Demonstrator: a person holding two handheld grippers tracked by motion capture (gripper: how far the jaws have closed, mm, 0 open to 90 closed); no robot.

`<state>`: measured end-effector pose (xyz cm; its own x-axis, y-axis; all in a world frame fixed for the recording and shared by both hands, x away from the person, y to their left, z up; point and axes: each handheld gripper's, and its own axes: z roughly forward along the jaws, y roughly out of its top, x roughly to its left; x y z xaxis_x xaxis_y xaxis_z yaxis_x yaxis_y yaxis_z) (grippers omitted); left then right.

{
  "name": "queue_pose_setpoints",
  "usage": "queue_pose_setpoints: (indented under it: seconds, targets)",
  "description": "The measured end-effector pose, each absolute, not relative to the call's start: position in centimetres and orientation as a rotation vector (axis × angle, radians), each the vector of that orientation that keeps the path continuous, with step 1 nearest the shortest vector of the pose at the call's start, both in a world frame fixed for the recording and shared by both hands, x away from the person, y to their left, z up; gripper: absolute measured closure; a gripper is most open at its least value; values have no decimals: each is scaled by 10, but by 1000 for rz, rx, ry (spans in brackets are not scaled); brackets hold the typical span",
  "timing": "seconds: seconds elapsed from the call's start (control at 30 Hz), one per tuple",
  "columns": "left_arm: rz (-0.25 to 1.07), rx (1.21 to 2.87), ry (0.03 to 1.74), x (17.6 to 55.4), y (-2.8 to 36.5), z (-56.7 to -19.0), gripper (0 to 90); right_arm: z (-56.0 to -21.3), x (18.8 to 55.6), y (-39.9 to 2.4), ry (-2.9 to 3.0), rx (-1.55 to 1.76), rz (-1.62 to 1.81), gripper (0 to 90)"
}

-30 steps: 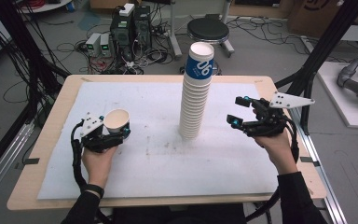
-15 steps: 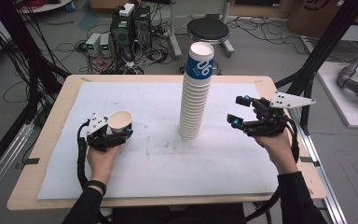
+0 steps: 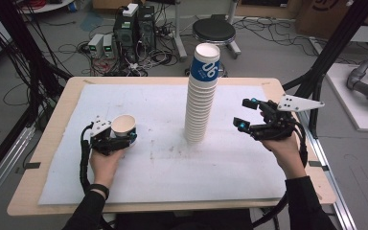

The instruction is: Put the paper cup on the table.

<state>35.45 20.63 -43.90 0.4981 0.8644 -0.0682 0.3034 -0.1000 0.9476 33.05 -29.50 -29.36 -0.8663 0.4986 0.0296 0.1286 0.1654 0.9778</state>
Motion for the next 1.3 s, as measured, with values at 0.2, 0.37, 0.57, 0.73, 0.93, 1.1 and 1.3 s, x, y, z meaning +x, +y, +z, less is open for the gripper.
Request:
queue_pose_setpoints:
  seconds: [0.2,0.37,0.57,0.73,0.93,1.1,1.3]
  targets:
    - [612,1655,1037,354,205,-439,167,-293,330,-295,2145,595,1756,206]
    - [615,1697,1042,353,201,-439,100,-293,330,-295,2146,582,1758,206]
    - [632,1718,1054,349,199,-437,68,-292,329,-295,2144,577,1760,206]
    - [637,1728,1101,346,203,-435,51,-291,328,-295,2145,570,1765,206]
    - [644,1745,1110,338,206,-429,21,-291,328,-296,2142,570,1769,206]
    - [623,1748,1105,328,206,-422,21,-291,328,-296,2144,572,1768,206]
    - [598,1738,1090,314,206,-410,21,-291,327,-298,2154,566,1771,205]
